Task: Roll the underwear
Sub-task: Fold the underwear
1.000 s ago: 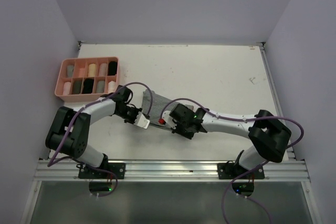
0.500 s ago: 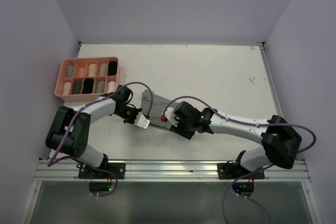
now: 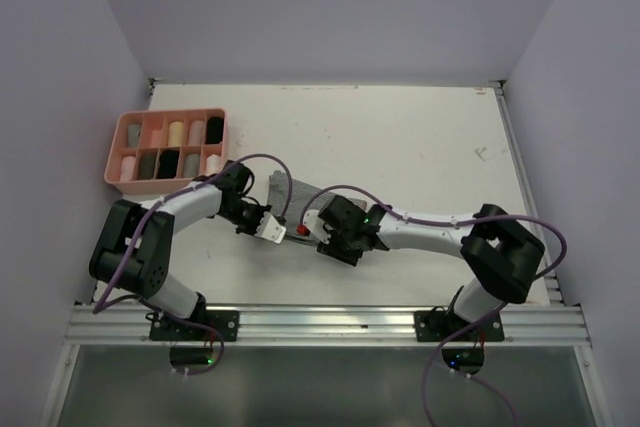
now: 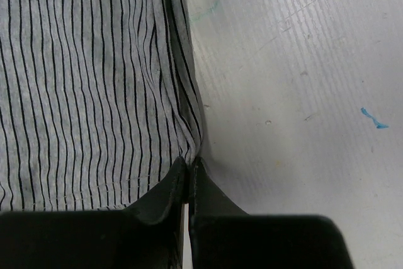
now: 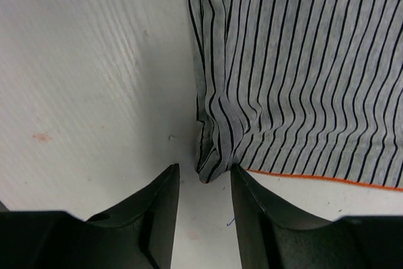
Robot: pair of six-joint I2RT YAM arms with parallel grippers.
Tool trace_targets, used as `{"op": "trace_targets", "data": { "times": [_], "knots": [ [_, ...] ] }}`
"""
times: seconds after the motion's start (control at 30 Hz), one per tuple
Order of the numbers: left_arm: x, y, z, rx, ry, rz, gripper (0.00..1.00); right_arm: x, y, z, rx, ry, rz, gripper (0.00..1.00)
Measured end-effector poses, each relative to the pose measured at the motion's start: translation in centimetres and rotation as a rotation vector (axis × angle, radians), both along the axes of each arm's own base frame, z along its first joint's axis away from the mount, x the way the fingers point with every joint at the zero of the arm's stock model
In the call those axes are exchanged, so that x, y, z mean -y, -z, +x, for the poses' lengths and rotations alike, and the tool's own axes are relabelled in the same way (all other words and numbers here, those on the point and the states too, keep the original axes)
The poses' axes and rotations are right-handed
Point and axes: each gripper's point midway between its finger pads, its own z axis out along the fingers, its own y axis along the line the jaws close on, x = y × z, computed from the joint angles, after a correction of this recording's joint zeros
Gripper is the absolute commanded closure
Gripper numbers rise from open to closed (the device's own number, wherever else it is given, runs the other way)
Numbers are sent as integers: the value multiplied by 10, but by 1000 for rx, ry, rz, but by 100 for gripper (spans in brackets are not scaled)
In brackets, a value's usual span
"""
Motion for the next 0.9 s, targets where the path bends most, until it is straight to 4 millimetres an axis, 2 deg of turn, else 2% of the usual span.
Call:
{"op": "trace_targets", "data": {
  "times": [0.1, 0.13, 0.23, 0.37, 0.57, 0.7, 0.9],
  "knots": [
    [0, 0, 0, -3, -1, 5, 99, -9, 2, 5, -2, -11, -5, 71],
    [-1, 0, 1, -5, -1, 6, 100, -11, 1, 7, 2, -17, -3, 85],
    [-1, 0, 0, -11, -1, 12, 100, -15, 2, 9, 5, -29, -6, 99],
    [-4, 0, -4, -31, 0, 20, 100, -15, 0, 7, 1, -32, -4, 100],
    [-14, -3, -17, -99, -5, 43, 100, -16, -12, -8, -55, -52, 39, 100],
    [-21, -10, -18, -128, -15, 50, 100, -20, -24, -17, -86, -56, 91, 100],
    [-23, -24, -19, -160, -13, 46, 100, -23, -25, -30, -182, -36, 128, 100]
  ]
}}
